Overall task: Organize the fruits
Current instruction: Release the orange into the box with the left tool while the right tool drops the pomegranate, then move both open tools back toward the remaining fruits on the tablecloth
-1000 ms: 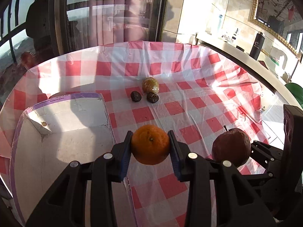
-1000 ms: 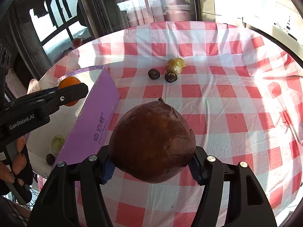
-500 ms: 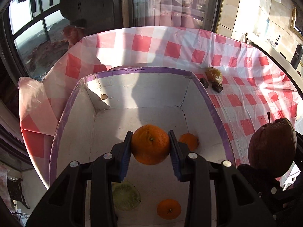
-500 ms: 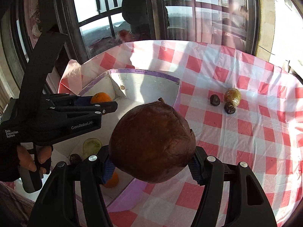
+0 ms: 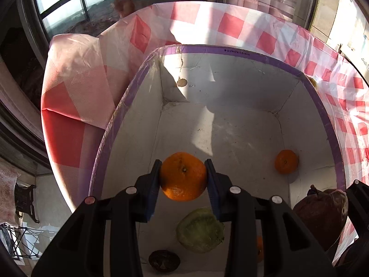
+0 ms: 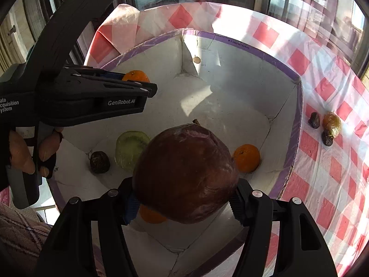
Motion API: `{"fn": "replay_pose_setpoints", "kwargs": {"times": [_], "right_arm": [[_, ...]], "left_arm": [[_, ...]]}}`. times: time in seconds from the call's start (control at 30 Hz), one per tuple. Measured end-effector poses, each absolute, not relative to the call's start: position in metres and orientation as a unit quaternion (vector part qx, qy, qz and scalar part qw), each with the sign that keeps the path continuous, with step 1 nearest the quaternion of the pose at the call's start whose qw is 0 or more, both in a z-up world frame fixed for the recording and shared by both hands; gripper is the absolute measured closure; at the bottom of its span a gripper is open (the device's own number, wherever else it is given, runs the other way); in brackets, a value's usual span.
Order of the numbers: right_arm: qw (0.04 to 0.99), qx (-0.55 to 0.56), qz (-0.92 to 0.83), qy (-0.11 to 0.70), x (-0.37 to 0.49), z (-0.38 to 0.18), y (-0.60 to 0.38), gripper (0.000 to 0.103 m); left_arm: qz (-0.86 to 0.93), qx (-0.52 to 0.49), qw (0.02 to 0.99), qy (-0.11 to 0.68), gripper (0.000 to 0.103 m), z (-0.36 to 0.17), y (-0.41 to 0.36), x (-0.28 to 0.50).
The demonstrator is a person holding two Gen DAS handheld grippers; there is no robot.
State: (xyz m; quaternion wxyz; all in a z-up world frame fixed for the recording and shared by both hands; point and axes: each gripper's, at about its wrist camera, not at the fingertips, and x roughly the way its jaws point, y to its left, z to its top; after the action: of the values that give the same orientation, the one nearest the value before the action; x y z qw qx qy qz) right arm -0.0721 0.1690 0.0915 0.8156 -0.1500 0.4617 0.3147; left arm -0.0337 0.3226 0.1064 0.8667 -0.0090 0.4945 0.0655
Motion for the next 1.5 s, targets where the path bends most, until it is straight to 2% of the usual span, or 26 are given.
{"fn": "replay_pose_setpoints", "kwargs": {"times": [0.27, 0.33, 0.47, 0.6, 1.27, 1.43, 1.5], "right_arm": [[0.809, -0.22, 0.3, 0.455, -0.085, 0.08, 0.184, 0.041], [0.808, -0.239, 0.293, 0.451, -0.087, 0.076, 0.187, 0.04], [0.807, -0.252, 0.284, 0.452, -0.088, 0.074, 0.188, 0.039], [0.812, -0.229, 0.292, 0.452, -0.088, 0.077, 0.184, 0.036], [0.817, -0.183, 0.322, 0.442, -0.089, 0.086, 0.176, 0.028], [0.835, -0.103, 0.341, 0.418, -0.088, 0.111, 0.149, 0.027], [0.844, -0.07, 0.335, 0.414, -0.083, 0.119, 0.132, 0.027]], "left_arm": [[0.058, 0.014, 0.858, 0.509, 0.065, 0.097, 0.315, -0.033], [0.057, 0.018, 0.858, 0.51, 0.062, 0.096, 0.314, -0.033], [0.057, 0.015, 0.858, 0.511, 0.039, 0.096, 0.314, -0.033], [0.062, 0.004, 0.857, 0.511, 0.029, 0.096, 0.319, -0.034], [0.082, 0.02, 0.859, 0.505, 0.013, 0.099, 0.316, -0.034], [0.095, 0.041, 0.881, 0.461, 0.011, 0.112, 0.309, -0.04], [0.105, 0.05, 0.89, 0.442, 0.006, 0.118, 0.304, -0.043]]}}
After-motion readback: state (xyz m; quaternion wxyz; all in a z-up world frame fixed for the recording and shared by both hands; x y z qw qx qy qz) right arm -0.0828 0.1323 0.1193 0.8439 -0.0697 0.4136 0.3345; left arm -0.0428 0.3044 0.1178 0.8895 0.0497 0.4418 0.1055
